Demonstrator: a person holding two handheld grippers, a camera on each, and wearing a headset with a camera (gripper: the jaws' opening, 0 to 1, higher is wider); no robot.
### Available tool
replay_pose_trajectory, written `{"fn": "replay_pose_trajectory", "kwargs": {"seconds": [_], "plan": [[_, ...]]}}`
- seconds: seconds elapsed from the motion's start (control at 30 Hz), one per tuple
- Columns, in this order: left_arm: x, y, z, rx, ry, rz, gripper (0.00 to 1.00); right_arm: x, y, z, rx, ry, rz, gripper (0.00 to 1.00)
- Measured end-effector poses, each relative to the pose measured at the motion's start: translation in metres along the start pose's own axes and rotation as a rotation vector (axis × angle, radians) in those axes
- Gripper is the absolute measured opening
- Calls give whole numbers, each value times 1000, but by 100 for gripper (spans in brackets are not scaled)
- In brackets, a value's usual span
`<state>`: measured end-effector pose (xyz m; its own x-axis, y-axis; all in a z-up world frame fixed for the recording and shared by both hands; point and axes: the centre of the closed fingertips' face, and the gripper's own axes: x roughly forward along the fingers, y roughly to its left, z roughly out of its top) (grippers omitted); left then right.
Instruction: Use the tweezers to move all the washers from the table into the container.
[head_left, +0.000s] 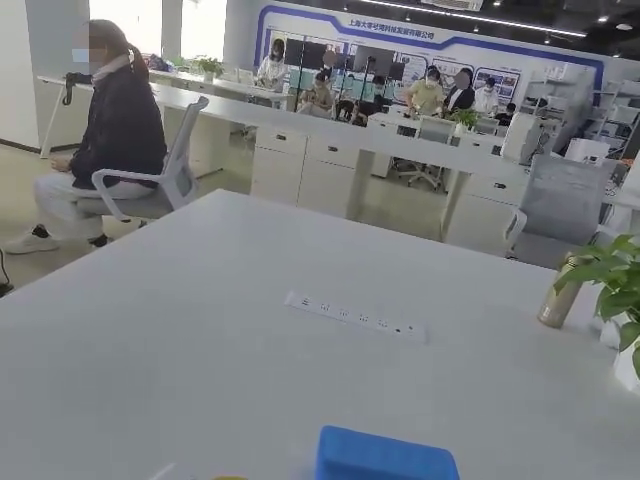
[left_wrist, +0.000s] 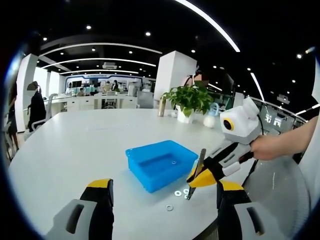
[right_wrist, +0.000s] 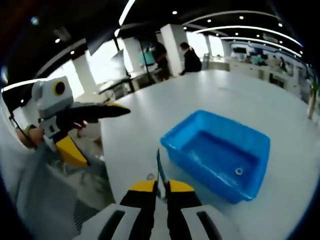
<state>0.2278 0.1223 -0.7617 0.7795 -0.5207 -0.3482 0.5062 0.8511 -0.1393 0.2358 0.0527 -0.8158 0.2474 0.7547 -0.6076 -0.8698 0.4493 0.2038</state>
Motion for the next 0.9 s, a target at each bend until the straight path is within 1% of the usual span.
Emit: {"fn": "replay_pose_trajectory", "kwargs": {"seconds": [0.1, 0.13, 0.27, 0.33, 0.37, 0.47, 0.53, 0.57, 0.63, 0.67, 0.7, 0.73, 0.83, 0.9], "plan": [[0, 0, 0, -1, 1, 0, 86, 1, 5, -2, -62, 15, 4, 4], [0, 0, 0, -1, 1, 0, 86, 3, 7, -2, -94, 22, 3, 4], [0, 0, -1, -1, 1, -1, 86, 5, 11, -2, -148, 30, -9, 4], [0, 1, 0, -1, 1, -1, 85, 6, 11, -2, -158, 29, -7, 4], [0, 1, 0, -2, 0, -1, 85, 6, 9, -2, -172, 28, -14, 3], [0, 1, 0, -3, -2, 0, 85, 4, 5, -1, -175, 44, -23, 3], [0, 1, 0, -3, 0, -1, 85, 5, 3, -1, -147, 45, -12, 3], [0, 1, 0, -3, 2, -2, 85, 4, 2, 0, -111, 35, -15, 3], [1, 0, -1, -1, 4, -5, 85, 3, 1, -1, -76, 32, -15, 3], [1, 1, -1, 0, 7, -4, 85, 2, -1, -1, -36, 25, -8, 3], [1, 1, -2, 1, 8, -4, 85, 1, -1, 0, -20, 10, -7, 3], [1, 1, -1, 1, 7, -4, 85, 0, -2, 1, -12, 3, -8, 3], [1, 0, -2, -1, 8, -6, 84, -5, -2, -1, -19, 11, -19, 3], [1, -1, -2, 2, 9, -9, 84, -8, -3, 0, -21, 4, -22, 3]]}}
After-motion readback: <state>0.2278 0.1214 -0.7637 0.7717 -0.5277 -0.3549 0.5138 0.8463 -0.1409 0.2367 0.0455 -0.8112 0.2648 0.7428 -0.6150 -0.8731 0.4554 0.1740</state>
